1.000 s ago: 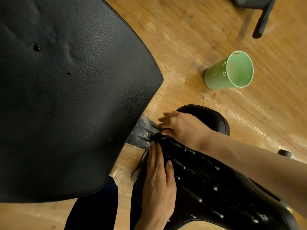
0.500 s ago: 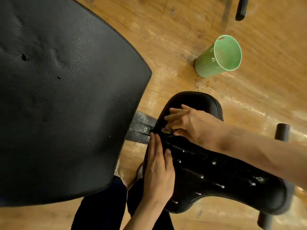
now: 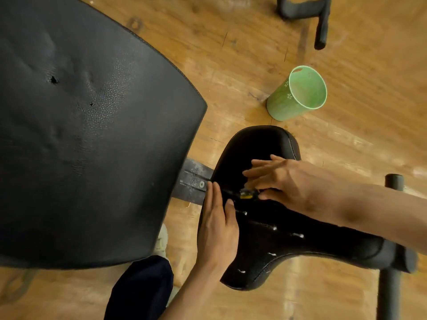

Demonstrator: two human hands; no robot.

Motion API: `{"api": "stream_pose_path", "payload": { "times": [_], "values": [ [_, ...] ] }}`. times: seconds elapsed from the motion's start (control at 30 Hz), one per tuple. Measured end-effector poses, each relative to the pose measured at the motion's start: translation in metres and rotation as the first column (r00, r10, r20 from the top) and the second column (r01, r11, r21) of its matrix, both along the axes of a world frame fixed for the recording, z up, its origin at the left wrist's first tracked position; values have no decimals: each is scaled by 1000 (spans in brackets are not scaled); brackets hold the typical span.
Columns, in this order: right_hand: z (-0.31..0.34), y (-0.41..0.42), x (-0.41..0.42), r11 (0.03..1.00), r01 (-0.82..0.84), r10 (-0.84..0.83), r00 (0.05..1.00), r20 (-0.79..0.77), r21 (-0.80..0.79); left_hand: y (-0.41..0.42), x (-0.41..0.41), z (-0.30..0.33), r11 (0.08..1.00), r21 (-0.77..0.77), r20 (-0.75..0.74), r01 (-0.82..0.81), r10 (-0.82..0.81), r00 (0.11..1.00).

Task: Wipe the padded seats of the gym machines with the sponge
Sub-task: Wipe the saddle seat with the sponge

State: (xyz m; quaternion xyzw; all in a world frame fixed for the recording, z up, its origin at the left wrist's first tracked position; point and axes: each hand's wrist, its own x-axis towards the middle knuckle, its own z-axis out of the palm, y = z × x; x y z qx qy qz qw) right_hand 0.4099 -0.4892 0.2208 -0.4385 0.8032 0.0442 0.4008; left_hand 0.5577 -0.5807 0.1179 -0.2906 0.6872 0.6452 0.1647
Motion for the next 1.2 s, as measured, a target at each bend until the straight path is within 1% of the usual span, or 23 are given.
{"api": "stream_pose_path", "payload": {
  "times": [0.07, 0.17, 0.23, 0.37, 0.4, 0.47, 0.53, 0.57, 0.67, 0.7, 0.8, 0.87, 0.9, 0.97, 1.0, 1.07, 1.1, 1.17, 1.2],
  "values": [
    [-4, -5, -9, 999, 52, -52, 998, -38, -2, 1, 1, 0, 1000, -8, -15, 6, -6, 1000],
    [-15, -14, -26, 982, 183, -190, 962, -195, -51, 0, 2, -1, 1000, -20, -22, 22, -22, 1000],
    [-9, -6, -13, 983, 172, -184, 945, -270, -66, -2, 5, -2, 999, -15, -27, 36, -37, 999],
    [10, 21, 28, 984, 98, -133, 961, -244, -150, -3, 8, -1, 999, -10, -45, 47, -47, 998],
    [8, 19, 26, 986, 98, -130, 956, -264, -132, -3, 8, -1, 999, -11, -48, 53, -53, 997],
    [-2, 1, 12, 987, 152, -159, 942, -295, -47, -4, 8, -2, 997, 1, -58, 74, -74, 996],
    [-10, -15, 3, 987, 158, -136, 930, -343, 38, -8, 9, -7, 994, 0, -77, 105, -105, 991],
    [-10, -17, 7, 985, 164, -133, 920, -369, 54, -11, 9, -9, 991, -3, -86, 132, -132, 988],
    [8, -3, 41, 988, 154, -134, 895, -426, 13, -18, 11, -13, 978, 13, -84, 208, -206, 975],
    [13, -1, 56, 993, 115, -111, 871, -479, -21, -21, 11, -12, 972, 11, -89, 236, -234, 968],
    [12, -1, 65, 984, 161, -174, 787, -592, -75, -31, 10, -12, 938, -32, -117, 344, -346, 931],
    [6, -15, 61, 962, 274, -226, 767, -600, -12, -38, 8, -16, 905, -38, -95, 423, -425, 900],
    [3, -22, 59, 956, 294, -226, 753, -618, 9, -42, 8, -18, 890, -44, -94, 454, -456, 885],
    [-4, -24, 67, 950, 311, -231, 698, -678, -4, -50, 8, -24, 861, -73, -124, 503, -508, 852],
    [-7, -22, 72, 946, 323, -215, 690, -692, 28, -54, 8, -29, 846, -88, -146, 525, -533, 834],
    [-16, -15, 82, 951, 309, -189, 645, -741, 26, -62, 5, -37, 807, -111, -170, 580, -590, 789],
    [-18, -15, 84, 955, 292, -156, 632, -759, 46, -66, 4, -41, 782, -132, -174, 609, -623, 763],
    [-10, -27, 80, 926, 367, -187, 656, -731, 93, -73, 3, -50, 723, -197, -195, 662, -690, 697],
    [-11, -26, 76, 944, 324, -164, 635, -755, 67, -76, 2, -54, 696, -231, -212, 680, -718, 663]
  ]
}}
